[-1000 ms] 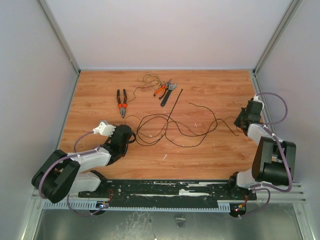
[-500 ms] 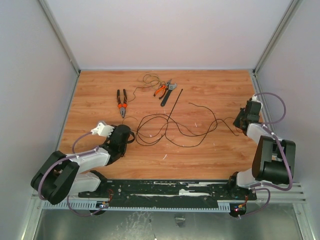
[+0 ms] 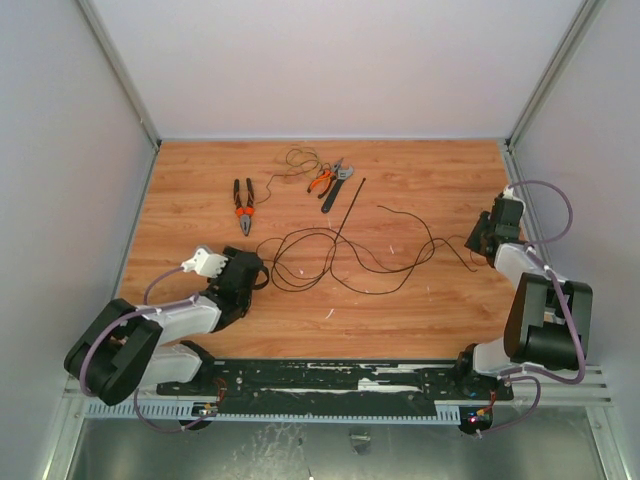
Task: Zip-tie the wires
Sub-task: Place the cable at the center of the board.
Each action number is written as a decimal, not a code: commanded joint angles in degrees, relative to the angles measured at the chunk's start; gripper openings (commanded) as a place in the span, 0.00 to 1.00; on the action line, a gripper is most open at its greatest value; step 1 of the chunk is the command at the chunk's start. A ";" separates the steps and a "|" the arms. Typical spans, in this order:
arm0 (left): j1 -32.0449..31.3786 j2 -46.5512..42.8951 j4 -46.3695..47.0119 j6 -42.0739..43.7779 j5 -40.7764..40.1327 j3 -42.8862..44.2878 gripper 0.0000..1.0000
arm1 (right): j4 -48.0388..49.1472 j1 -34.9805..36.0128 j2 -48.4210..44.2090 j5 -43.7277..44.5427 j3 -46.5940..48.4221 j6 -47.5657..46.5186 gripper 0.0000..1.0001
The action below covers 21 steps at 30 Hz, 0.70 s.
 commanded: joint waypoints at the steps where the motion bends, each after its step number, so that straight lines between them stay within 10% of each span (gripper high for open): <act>1: 0.63 -3.93 -0.51 4.31 -2.94 0.59 0.65 | -2.11 0.67 -2.57 1.46 3.59 -1.32 0.35; 12: 0.88 -19.35 2.61 25.52 -0.18 4.28 0.95 | -9.73 4.17 -9.79 5.26 10.42 -3.40 0.56; 21: 0.96 -24.82 5.77 33.92 8.36 7.16 0.98 | -7.82 15.73 -9.96 -11.21 13.37 -3.38 0.73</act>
